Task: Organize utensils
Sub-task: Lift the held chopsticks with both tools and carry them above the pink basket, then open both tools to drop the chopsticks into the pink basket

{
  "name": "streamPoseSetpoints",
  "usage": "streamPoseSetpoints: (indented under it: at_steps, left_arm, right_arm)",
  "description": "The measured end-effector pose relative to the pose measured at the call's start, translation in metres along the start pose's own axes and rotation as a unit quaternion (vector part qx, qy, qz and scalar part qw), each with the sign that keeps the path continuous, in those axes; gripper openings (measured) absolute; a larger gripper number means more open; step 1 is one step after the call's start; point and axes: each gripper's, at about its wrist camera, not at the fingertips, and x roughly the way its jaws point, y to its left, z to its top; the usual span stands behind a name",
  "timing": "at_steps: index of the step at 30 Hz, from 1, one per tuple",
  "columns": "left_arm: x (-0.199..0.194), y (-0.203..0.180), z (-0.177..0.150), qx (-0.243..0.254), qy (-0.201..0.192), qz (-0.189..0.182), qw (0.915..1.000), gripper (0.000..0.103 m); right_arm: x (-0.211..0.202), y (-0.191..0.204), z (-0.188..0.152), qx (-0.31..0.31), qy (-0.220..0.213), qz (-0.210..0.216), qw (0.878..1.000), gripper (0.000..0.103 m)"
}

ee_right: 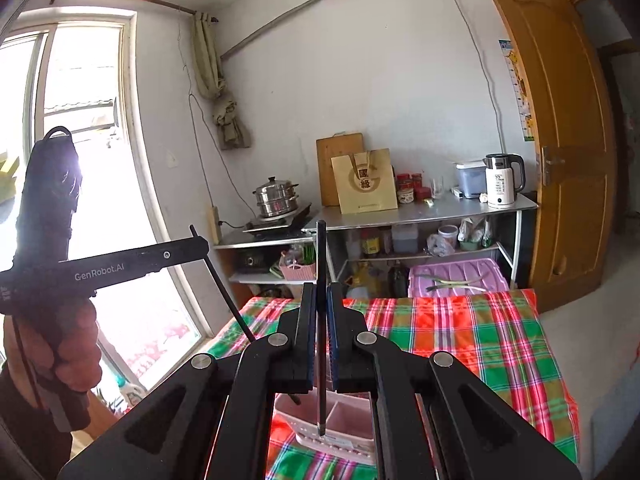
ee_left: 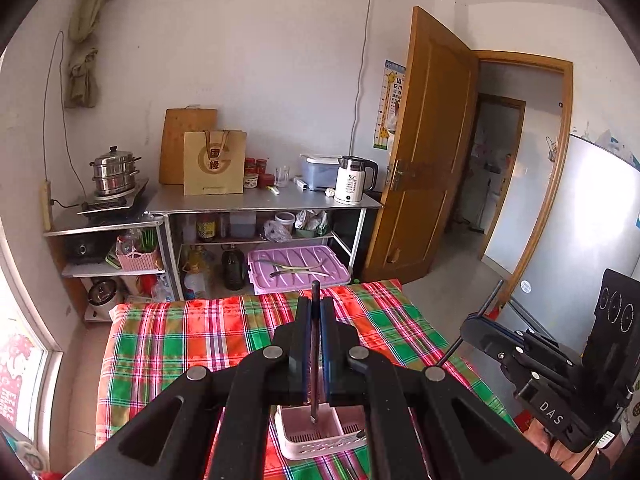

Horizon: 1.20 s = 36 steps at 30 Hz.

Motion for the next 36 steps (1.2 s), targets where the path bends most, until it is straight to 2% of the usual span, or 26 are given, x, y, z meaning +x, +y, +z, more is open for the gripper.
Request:
streamPoseSetpoints:
  at_steps: [7, 14, 21, 25, 29, 36]
  left_arm:
    - [0.029, 0.011, -0.020, -0.002, 0.023, -0.001, 0.9997, 0.004]
    - [0.059, 0.026, -0.049, -0.017, 0.052, -0.010, 0.9984, 0.004]
    - [0.071, 0.037, -0.067, -0.027, 0.067, -0.013, 0.9973, 0.004]
    - [0.065, 0.037, -0.072, -0.025, 0.062, -0.011, 0.9977, 0.005]
    - [0.050, 0.036, -0.074, -0.029, 0.050, -0.011, 0.9983, 0.011]
    - [0.008, 0.028, -0.078, -0.029, 0.017, -0.010, 0.9994, 0.020]
  right_arm:
    - [0.034, 0.001, -0.017, 0.009, 0.018, 0.008, 1.000, 0.005]
    - [0.062, -0.008, -0.046, 0.017, 0.062, 0.000, 0.998, 0.005]
    - [0.076, -0.012, -0.065, 0.015, 0.099, -0.006, 0.995, 0.005]
    - [0.069, -0.013, -0.065, 0.012, 0.100, -0.003, 0.995, 0.006]
    - [0.056, -0.014, -0.062, 0.006, 0.090, -0.005, 0.996, 0.014]
    - [0.015, -0.012, -0.061, -0.001, 0.067, -0.013, 0.998, 0.015]
